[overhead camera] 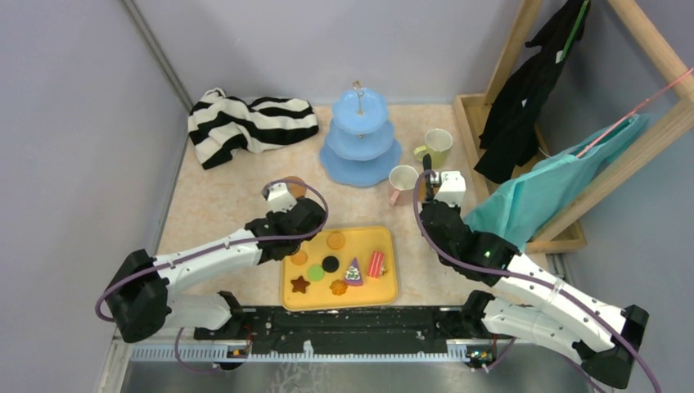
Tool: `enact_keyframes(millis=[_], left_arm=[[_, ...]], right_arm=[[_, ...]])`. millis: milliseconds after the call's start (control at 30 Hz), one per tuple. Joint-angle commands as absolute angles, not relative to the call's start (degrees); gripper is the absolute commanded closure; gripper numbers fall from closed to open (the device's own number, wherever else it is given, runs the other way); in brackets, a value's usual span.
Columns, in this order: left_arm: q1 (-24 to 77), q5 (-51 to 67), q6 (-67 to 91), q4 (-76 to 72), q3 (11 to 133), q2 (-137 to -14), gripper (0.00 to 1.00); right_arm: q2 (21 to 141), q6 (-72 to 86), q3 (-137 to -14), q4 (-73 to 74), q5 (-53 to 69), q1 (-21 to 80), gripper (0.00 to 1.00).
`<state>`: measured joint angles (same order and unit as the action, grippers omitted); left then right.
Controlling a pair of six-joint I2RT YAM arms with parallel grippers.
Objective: Serve the afternoon tea
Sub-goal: Place the cup at the center of the board, then pick up the clamp from the center of the board.
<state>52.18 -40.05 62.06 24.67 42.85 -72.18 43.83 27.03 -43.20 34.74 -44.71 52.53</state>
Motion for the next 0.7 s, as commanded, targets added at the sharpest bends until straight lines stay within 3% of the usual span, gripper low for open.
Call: enact_keyframes(millis=[0, 667], left_arm=[[49.71, -37.24, 74.85, 27.44, 40.68, -70.57, 0.36], [43.61, -34.35, 87.43, 31.21, 40.58, -79.54, 0.37]], right_arm=[[43.94, 27.15, -44.99, 32.16, -44.82, 53.70, 0.77], [45.25, 26.63, -45.58, 31.40, -44.43, 54.07, 0.77]])
